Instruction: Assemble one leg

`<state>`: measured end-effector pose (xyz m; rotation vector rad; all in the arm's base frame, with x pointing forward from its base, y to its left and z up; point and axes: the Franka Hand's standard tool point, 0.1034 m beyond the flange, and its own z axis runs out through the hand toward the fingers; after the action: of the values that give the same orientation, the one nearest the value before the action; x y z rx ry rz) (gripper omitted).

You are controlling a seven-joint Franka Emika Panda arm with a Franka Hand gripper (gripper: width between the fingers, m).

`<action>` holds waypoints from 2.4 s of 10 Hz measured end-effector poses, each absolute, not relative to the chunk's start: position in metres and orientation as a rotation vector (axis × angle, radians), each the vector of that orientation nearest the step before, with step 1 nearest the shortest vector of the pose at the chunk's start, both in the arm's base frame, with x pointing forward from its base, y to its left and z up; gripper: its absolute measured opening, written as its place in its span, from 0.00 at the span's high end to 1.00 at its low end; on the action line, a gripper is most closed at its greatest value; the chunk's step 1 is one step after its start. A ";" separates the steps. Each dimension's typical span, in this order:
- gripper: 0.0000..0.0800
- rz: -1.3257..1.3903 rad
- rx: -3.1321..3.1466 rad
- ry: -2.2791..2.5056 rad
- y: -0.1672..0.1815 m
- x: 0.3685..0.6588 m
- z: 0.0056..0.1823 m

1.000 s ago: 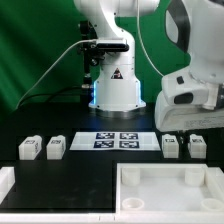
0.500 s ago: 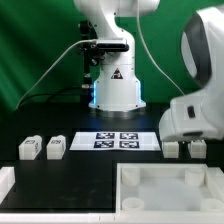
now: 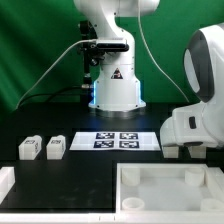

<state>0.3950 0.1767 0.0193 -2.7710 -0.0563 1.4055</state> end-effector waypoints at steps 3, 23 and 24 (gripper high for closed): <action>0.19 1.424 -2.768 -0.061 0.176 0.387 0.013; 0.64 0.514 -2.996 -0.142 0.136 0.491 0.122; 0.64 0.354 -3.020 -0.137 0.135 0.491 0.122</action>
Offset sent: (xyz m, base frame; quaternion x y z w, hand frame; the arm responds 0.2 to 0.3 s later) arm 0.0000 0.0000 0.0000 0.0000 0.0000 0.0000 1.0000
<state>0.4913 0.1352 0.1220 -3.0203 -0.1374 0.3536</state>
